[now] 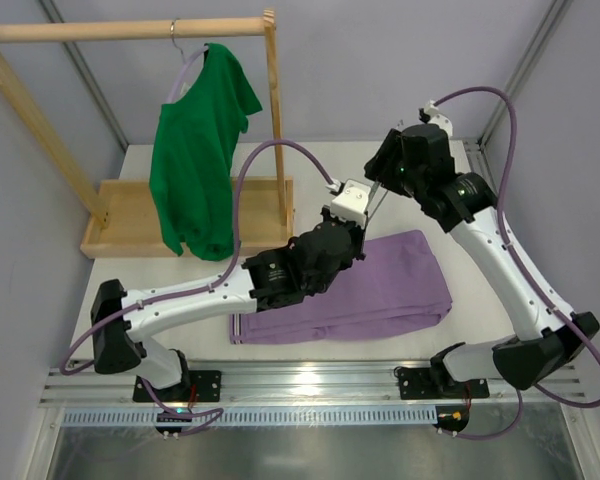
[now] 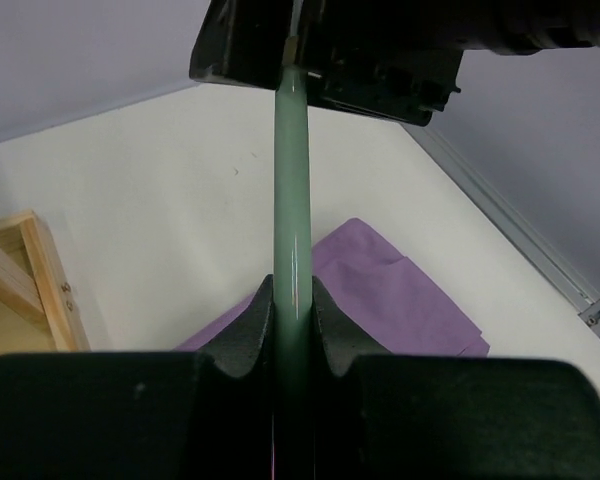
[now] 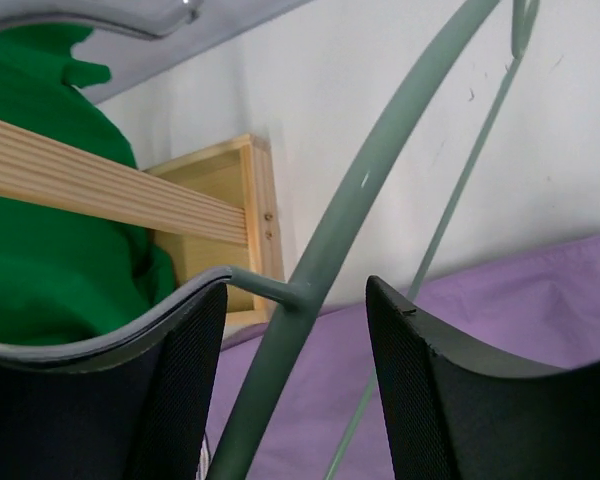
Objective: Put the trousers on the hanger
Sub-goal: Pass the hanger from the left arm to the right
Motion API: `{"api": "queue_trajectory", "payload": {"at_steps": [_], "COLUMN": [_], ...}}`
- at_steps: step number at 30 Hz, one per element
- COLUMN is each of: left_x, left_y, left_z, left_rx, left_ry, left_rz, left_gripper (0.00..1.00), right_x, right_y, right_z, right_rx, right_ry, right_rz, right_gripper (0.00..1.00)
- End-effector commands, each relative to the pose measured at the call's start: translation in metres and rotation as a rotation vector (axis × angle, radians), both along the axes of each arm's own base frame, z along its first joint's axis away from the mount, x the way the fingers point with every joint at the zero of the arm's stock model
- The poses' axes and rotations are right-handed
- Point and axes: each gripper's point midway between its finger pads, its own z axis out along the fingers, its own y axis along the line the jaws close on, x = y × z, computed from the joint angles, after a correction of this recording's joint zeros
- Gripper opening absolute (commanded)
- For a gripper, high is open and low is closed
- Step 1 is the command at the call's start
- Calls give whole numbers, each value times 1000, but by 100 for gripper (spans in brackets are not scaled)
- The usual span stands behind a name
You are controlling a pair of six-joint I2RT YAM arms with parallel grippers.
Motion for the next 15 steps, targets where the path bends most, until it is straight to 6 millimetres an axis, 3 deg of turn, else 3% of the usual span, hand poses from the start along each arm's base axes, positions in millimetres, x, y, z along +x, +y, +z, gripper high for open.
{"api": "queue_trajectory", "payload": {"at_steps": [1,5,6,10,13,14,15], "left_x": [3,6,6,7,2,0,-1], "left_y": [-4,-5,-5,-5,-6,-6,-5], "left_z": [18,8,5,-1,-13,-16,-19], "left_rx": [-82,-44,-38,-15,6,6,10], "left_ry": [-37,-37,-36,-29,8,16,23], "left_rz": [44,61,64,67,39,31,26], "left_gripper": [0,1,0,1,9,9,8], "right_x": [8,10,9,3,-1,-5,-9], "right_y": [-7,0,2,3,5,10,11], "right_z": [4,-3,-6,-13,-20,-12,-23], "right_rx": [-92,-141,-145,-154,-157,-130,-147], "right_ry": [-17,-7,0,12,2,-36,-26], "right_rz": [-44,-30,-25,-13,24,59,85], "right_gripper": [60,46,35,7,4,4,4]}}
